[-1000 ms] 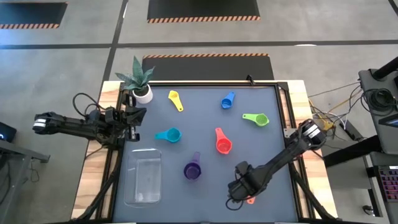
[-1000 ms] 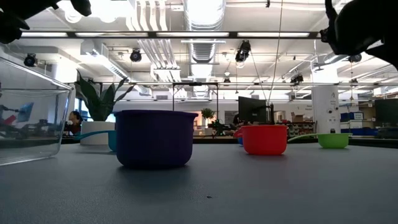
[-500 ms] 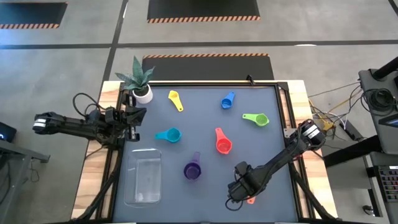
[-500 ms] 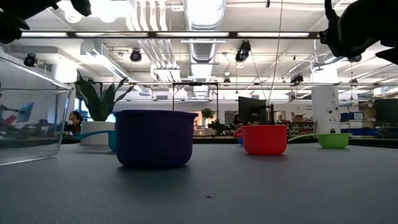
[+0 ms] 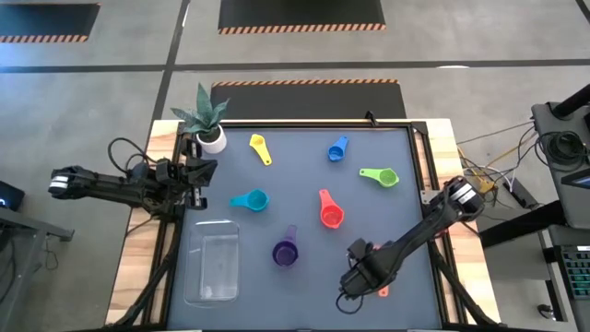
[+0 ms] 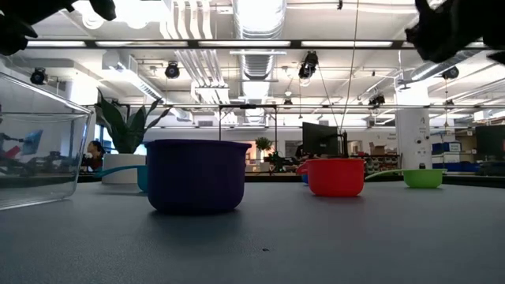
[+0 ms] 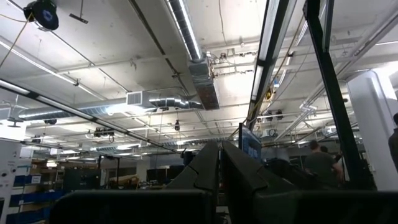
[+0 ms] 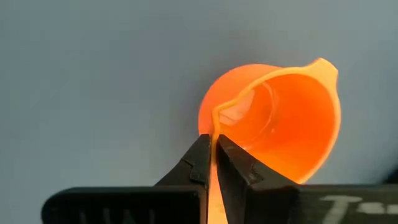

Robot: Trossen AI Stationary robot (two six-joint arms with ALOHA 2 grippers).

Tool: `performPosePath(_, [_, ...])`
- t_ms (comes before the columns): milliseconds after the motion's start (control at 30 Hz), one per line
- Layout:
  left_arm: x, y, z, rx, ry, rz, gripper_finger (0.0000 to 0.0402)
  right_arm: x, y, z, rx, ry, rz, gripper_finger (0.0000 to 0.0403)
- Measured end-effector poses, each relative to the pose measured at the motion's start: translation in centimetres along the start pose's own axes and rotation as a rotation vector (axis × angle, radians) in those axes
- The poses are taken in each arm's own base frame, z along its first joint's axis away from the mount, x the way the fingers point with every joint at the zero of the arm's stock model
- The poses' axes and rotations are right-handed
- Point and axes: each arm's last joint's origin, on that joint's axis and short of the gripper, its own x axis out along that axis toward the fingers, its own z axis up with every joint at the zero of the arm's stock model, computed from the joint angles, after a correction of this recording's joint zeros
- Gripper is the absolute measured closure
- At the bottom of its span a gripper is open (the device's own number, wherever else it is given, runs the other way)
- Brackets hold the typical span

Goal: Nest measuring cups in basket
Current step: Stack the orange measuring cup on top of the violet measuring cup

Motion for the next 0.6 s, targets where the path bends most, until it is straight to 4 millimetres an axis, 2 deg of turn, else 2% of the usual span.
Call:
performPosePath(200, [0.0, 0.0, 0.0, 0.000, 0.000, 0.000, 0.0402, -3.2, -0.7, 0.1, -0.258, -0.021, -0.021, 0.0394])
performPosePath(333, [0.0, 0.0, 0.0, 0.000, 0.001, 0.000, 0.0402, -4.8, -0.7, 0.5, -0.533, -0.085, 0.004, 0.0394])
performPosePath(400, [0.0, 0.0, 0.0, 0.000, 0.002, 0.000, 0.0402, -5.6, -0.5, 0.7, -0.747, -0.116, 0.014, 0.0394])
performPosePath(533, [0.0, 0.0, 0.0, 0.000, 0.002, 0.000, 0.0402, -6.9, -0.1, 0.9, -1.409, -0.166, 0.011, 0.0394])
performPosePath(600, [0.0, 0.0, 0.0, 0.000, 0.002, 0.000, 0.0402, -7.4, 0.0, 1.2, -1.630, -0.217, -0.029, 0.0394])
